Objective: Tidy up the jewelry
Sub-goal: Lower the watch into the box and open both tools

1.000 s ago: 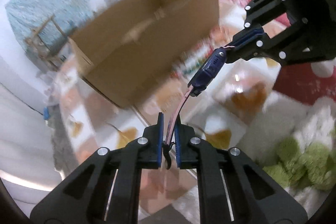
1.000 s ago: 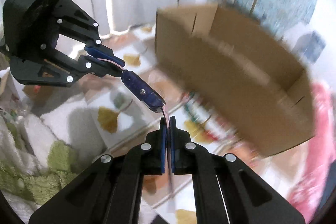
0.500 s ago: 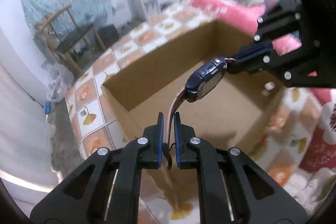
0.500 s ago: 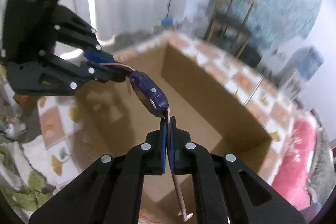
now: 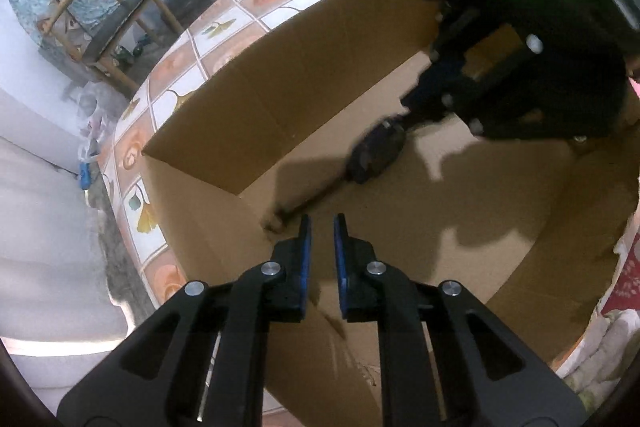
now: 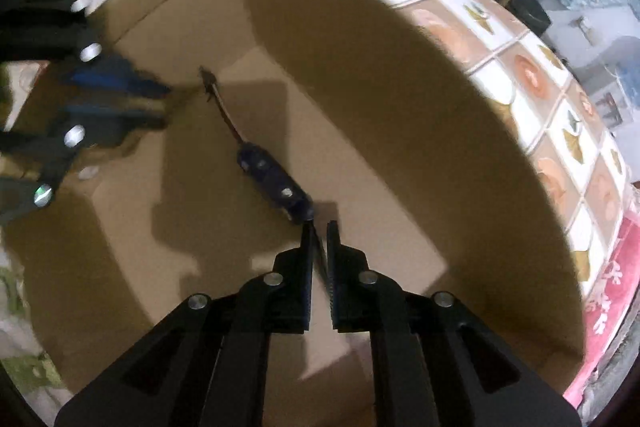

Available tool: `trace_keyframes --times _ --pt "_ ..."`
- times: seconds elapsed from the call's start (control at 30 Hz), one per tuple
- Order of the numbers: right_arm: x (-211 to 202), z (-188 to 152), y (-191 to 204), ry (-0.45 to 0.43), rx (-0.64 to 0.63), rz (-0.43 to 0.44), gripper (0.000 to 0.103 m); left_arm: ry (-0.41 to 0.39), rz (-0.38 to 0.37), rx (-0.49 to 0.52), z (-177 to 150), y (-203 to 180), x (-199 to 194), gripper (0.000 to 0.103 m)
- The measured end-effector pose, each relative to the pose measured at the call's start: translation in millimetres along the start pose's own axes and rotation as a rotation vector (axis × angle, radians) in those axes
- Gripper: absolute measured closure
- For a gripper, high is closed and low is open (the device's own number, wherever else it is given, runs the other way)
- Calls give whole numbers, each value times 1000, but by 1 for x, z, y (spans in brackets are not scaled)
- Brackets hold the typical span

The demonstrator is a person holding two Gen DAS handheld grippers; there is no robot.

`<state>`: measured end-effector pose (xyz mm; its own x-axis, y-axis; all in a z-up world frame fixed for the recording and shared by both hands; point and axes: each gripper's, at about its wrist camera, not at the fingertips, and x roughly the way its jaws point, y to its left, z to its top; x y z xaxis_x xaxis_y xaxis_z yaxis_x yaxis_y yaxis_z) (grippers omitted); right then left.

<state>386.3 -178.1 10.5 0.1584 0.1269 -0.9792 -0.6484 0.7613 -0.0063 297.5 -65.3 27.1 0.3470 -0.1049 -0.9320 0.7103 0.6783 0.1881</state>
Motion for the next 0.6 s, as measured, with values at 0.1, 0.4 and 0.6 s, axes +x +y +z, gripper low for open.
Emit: trace_keyframes --times 0.1,0.4,0.6 --pt "-5 7 -9 -22 28 -25 95 -21 22 -5 2 1 -5 91" --pt "-38 -5 -15 -130 81 -73 73 -211 28 -101 -19 16 -58 60" --pt "-119 -59 0 -396 214 -51 53 -397 68 -190 -69 12 -126 21"
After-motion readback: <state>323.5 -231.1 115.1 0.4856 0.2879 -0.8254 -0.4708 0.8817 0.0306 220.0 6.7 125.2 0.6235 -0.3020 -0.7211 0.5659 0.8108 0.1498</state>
